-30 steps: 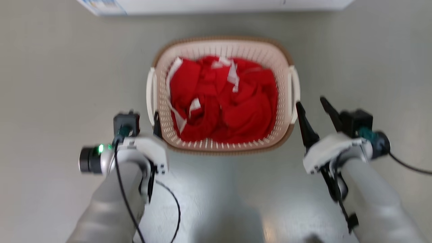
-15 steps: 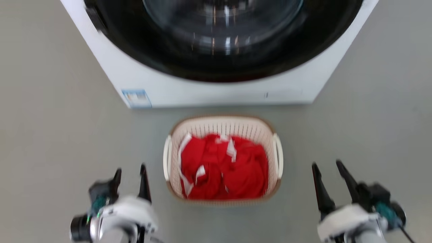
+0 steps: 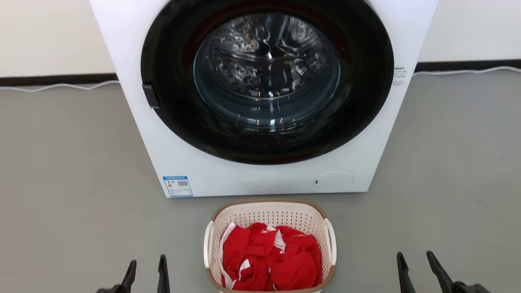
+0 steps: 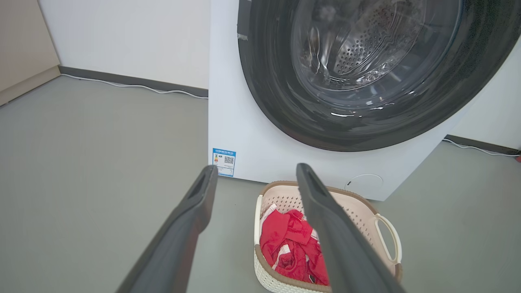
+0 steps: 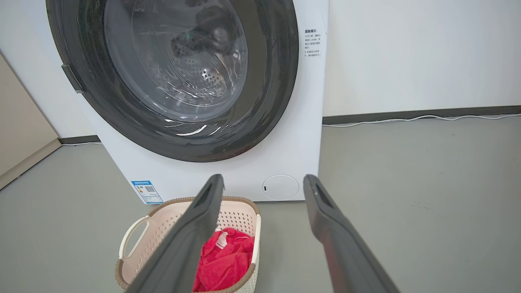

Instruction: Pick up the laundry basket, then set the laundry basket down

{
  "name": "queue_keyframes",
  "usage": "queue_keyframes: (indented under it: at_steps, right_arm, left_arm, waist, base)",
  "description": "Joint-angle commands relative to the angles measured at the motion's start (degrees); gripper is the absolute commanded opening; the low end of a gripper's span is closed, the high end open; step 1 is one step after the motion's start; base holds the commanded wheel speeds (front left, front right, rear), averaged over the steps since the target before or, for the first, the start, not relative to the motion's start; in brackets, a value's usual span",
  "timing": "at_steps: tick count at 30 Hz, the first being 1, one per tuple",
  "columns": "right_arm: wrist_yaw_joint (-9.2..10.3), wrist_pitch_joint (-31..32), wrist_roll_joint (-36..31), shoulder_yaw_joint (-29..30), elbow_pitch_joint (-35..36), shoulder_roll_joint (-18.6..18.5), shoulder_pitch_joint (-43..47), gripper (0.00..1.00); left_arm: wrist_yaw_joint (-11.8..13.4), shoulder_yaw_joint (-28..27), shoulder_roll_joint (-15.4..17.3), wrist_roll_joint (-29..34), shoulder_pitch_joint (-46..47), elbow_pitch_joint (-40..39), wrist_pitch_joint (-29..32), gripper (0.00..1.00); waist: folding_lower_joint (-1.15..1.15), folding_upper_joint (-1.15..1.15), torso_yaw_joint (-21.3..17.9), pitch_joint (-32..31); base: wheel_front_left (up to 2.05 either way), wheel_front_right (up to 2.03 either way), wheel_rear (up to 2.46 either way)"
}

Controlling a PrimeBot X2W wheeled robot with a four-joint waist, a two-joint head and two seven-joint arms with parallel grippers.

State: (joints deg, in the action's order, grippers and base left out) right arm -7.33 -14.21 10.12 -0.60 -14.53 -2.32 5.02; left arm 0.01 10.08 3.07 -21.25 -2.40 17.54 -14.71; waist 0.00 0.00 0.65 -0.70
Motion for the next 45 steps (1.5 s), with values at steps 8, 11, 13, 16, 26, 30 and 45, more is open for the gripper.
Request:
queue_keyframes:
  at_steps: [8, 11, 13, 16, 26, 30, 45]
  right_arm:
    - [-0.16, -0.79, 0.63, -0.57, 2.05, -0.55, 0.8, 1.0]
    - [-0.16, -0.79, 0.94, -0.53, 1.95, -0.55, 0.92, 1.0]
    - [-0.16, -0.79, 1.04, -0.55, 1.81, -0.55, 1.01, 1.0]
    - [-0.16, -0.79, 0.91, -0.7, 1.38, -0.55, 1.02, 1.0]
    - [0.0, 0.03, 0.51, 0.51, -0.22, 0.1, 1.44, 0.0]
    - [0.0, 0.24, 1.08, 0.2, -2.33, 0.68, 1.51, 0.0]
    - [-0.02, 2.63, 11.01, 0.91, -1.97, 0.44, -0.01, 0.0]
  left_arm:
    - [-1.44, -4.16, -0.04, 2.04, -0.65, -2.35, -0.29, 1.0]
    - [-1.5, -4.54, -0.11, 2.27, -0.53, -2.05, -0.29, 1.0]
    - [-1.55, -4.73, -0.14, 2.33, -0.39, -1.84, -0.29, 1.0]
    - [-1.58, -4.65, -0.17, 2.1, -0.1, -1.52, -0.29, 1.0]
    - [-1.29, -2.76, -0.46, 1.58, -1.73, -0.03, 0.02, 0.0]
    - [-1.32, -2.72, -0.92, 1.09, -2.47, 2.17, 0.25, 0.0]
    - [-2.07, -4.4, -0.83, -7.62, -1.16, 1.47, 2.79, 0.0]
  waist:
    - [0.0, 0.0, 0.04, -1.32]
    - [0.0, 0.0, 0.13, -1.51]
    - [0.0, 0.0, 0.24, -1.52]
    - [0.0, 0.0, 0.45, -1.49]
    - [0.0, 0.0, 0.94, -1.51]
    - [0.0, 0.0, 0.94, -1.5]
    - [0.01, 0.0, 0.74, -1.21]
  base:
    - [0.0, 0.0, 0.0]
    - [0.0, 0.0, 0.0]
    - [0.0, 0.0, 0.0]
    - [0.0, 0.0, 0.0]
    - [0.0, 0.0, 0.0]
    - [0.0, 0.0, 0.0]
    - [0.0, 0.0, 0.0]
